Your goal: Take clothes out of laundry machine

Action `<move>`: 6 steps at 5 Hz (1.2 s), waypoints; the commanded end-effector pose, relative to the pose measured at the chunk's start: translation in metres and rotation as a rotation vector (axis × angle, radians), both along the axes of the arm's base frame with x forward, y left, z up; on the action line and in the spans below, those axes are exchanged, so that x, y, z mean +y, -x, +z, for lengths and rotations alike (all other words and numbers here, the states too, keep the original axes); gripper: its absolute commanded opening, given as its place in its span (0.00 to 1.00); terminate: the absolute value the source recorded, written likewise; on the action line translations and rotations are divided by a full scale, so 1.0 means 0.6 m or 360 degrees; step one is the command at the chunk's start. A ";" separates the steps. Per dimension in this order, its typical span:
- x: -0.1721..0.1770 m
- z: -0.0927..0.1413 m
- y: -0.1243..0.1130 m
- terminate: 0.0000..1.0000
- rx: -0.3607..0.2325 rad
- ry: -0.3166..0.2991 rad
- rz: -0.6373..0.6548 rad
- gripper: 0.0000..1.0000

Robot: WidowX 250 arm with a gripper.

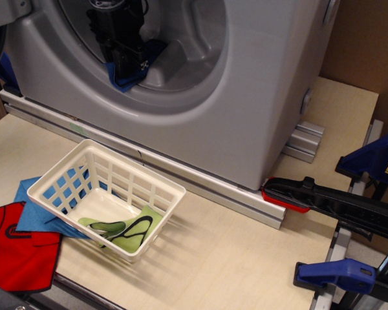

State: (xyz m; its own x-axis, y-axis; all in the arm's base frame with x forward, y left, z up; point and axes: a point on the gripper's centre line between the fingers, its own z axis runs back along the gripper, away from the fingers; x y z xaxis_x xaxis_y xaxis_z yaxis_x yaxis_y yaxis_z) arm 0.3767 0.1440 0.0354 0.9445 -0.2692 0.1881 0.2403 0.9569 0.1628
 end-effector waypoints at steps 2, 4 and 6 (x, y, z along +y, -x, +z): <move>0.009 0.071 0.099 0.00 -0.0063 0.0051 0.0230 0.00; -0.014 0.059 0.189 0.00 0.0119 0.0027 0.0287 0.00; -0.057 0.002 0.256 0.00 0.0274 0.0034 0.0192 0.00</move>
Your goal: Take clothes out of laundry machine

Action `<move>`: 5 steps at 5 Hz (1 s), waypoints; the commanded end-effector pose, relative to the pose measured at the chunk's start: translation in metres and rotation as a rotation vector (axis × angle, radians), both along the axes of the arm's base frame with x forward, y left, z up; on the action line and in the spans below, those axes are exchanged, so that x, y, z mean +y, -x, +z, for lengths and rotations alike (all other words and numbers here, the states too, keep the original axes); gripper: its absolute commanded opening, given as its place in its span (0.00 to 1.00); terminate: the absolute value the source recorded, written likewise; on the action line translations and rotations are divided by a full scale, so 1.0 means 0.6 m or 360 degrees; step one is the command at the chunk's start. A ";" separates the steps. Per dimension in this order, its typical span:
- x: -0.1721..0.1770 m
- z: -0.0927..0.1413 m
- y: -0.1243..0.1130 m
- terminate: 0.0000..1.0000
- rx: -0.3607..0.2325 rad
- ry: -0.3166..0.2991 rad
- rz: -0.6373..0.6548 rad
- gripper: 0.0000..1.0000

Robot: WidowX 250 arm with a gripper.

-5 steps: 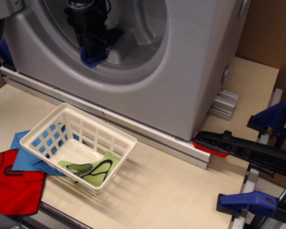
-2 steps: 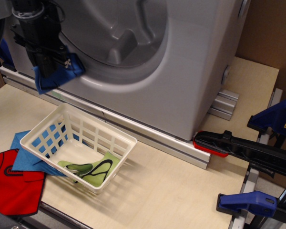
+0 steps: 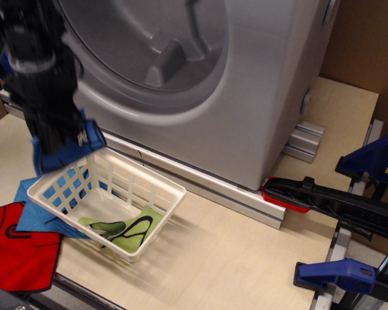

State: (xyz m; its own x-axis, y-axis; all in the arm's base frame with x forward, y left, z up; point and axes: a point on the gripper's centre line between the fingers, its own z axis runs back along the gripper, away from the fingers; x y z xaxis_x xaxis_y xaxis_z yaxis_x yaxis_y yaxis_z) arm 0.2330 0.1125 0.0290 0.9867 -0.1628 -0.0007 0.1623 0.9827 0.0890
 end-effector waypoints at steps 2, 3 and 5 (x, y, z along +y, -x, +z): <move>-0.006 -0.029 0.015 0.00 0.0032 -0.0019 -0.0003 1.00; -0.002 -0.020 0.008 0.00 0.0000 0.0015 0.0000 1.00; 0.005 0.000 0.003 0.00 -0.0072 0.0052 0.0076 1.00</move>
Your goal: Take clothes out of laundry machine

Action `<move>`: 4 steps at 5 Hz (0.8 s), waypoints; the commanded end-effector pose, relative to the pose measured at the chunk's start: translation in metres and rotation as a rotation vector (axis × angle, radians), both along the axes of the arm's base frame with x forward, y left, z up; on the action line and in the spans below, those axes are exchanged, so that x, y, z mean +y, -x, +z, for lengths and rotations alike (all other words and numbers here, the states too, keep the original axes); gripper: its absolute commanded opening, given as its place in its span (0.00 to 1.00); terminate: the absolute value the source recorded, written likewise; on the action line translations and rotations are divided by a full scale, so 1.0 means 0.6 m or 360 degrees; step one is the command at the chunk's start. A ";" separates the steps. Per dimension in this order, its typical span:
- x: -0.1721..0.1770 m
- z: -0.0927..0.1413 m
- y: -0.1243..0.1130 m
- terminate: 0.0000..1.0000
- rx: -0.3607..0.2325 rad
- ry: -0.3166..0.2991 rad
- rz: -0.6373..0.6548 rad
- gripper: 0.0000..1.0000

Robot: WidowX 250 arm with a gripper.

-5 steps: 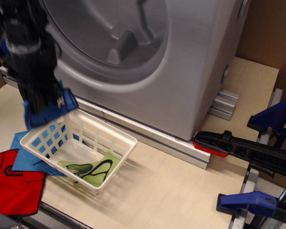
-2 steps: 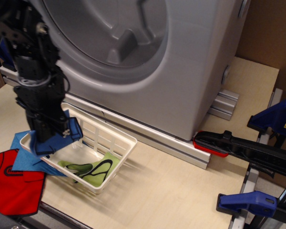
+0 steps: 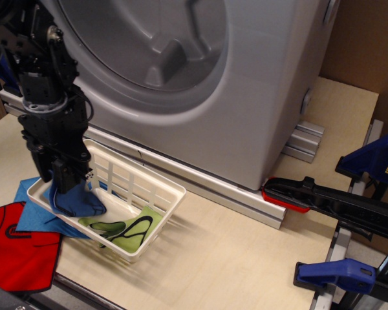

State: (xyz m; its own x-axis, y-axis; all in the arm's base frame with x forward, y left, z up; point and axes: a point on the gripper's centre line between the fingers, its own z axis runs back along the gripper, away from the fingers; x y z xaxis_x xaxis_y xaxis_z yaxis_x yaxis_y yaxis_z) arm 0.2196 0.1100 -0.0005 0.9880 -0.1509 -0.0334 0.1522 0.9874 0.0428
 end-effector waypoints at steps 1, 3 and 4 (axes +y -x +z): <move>0.008 0.054 -0.020 0.00 -0.0171 0.0017 0.0095 1.00; 0.004 0.050 -0.023 0.00 -0.0241 0.0066 0.0168 1.00; 0.000 0.050 -0.021 0.00 -0.0234 0.0019 0.0301 1.00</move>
